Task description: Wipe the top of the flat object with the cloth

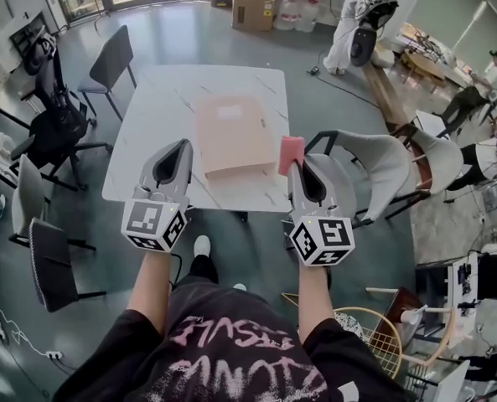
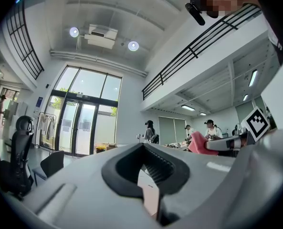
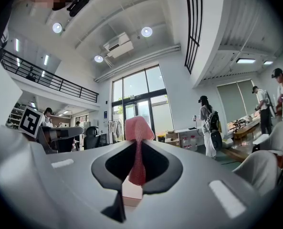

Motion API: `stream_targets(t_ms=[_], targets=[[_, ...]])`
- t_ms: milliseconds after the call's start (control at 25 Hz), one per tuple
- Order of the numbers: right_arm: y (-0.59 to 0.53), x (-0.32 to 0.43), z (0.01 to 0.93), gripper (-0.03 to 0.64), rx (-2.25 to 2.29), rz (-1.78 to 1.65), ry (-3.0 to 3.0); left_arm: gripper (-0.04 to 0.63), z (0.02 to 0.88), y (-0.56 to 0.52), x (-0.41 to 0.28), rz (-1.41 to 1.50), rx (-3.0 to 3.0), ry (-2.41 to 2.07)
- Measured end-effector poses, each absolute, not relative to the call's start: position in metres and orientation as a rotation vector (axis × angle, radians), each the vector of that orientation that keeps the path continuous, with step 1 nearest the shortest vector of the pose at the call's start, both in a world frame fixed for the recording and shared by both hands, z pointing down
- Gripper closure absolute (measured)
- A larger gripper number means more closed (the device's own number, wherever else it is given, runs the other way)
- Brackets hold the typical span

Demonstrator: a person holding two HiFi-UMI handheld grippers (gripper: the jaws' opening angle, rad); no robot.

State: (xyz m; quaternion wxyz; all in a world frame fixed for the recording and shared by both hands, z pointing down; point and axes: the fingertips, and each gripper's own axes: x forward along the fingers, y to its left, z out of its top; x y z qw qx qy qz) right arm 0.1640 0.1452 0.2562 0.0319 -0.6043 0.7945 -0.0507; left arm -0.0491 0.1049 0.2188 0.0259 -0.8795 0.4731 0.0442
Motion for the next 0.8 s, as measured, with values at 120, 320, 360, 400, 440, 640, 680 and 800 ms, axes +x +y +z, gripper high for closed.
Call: stream_targets(t_ms=[120,320,360,400,440,640,680,800], targets=[[0.138,0.159,0.258,0.563,-1.861,-0.162,2.449,0.595,0.220,0.097,-0.053,0.137,-2.720,1.463],[0.127,0.158,0.263,0.563,-1.875,-0.174,2.447,0.595,0.227,0.086,-0.052,0.128,-2.738,1.456],[0.124,0.159,0.265,0.563,-1.878,-0.177,2.445,0.595,0.229,0.082,-0.052,0.126,-2.741,1.457],[0.121,0.159,0.266,0.563,-1.881,-0.178,2.443,0.595,0.231,0.079,-0.052,0.124,-2.743,1.457],[0.117,0.160,0.268,0.563,-1.885,-0.180,2.441,0.595,0.234,0.074,-0.052,0.123,-2.746,1.458],[0.094,0.156,0.276,0.562,-1.894,-0.192,2.446,0.595,0.244,0.050,-0.055,0.111,-2.762,1.464],[0.089,0.155,0.277,0.561,-1.895,-0.196,2.449,0.595,0.245,0.045,-0.056,0.110,-2.765,1.464],[0.075,0.151,0.280,0.561,-1.901,-0.208,2.452,0.595,0.248,0.031,-0.059,0.106,-2.776,1.463]])
